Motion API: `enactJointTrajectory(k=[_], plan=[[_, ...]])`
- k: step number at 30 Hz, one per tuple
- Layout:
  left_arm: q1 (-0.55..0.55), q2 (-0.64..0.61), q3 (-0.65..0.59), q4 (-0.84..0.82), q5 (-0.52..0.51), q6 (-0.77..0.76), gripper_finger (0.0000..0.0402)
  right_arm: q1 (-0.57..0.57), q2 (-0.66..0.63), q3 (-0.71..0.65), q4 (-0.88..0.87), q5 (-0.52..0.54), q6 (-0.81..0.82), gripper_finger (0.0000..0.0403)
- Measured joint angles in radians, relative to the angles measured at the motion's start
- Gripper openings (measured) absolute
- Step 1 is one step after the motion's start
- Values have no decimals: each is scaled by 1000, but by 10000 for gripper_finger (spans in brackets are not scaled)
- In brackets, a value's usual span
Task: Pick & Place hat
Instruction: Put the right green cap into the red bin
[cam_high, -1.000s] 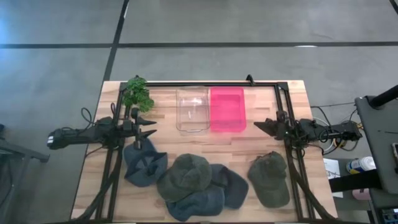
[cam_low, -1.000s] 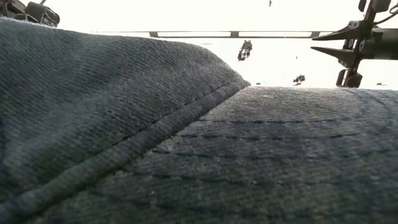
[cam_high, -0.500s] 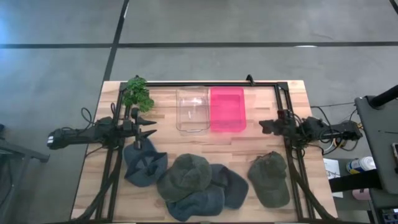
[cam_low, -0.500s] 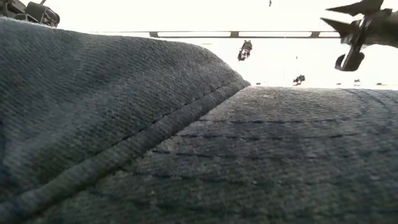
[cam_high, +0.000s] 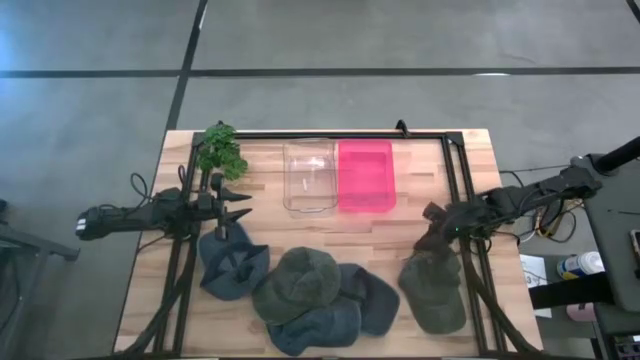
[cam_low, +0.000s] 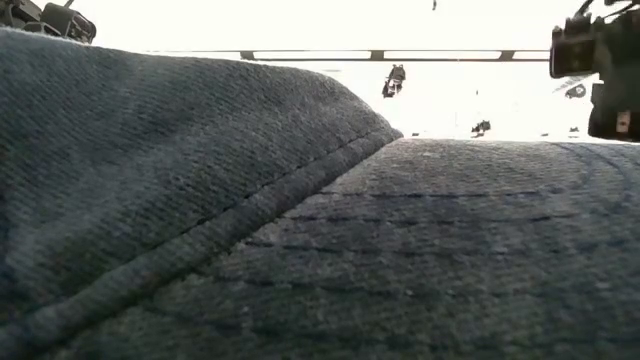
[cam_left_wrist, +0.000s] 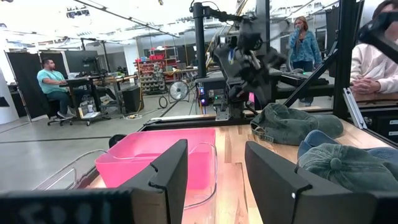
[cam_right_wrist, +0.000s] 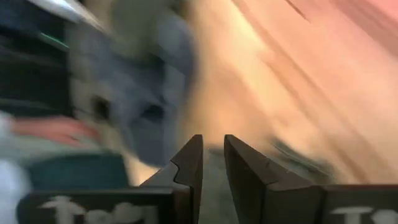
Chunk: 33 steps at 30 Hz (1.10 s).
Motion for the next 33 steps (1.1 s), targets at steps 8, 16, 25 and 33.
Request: enactJointTrajectory(k=[8,16,25,33], plan=[[0,0,0,0,0,0,154,-7,263,174,-171,-110,-203,63],[0,1,0,-2,0,0,154,19,384,297,-336,-258,-351,64],[0,4,0,-8,0,0,154,296,518,364,-345,-294,-315,128],[0,4,0,-9,0,0,154,492,689,468,-333,-265,-357,198]])
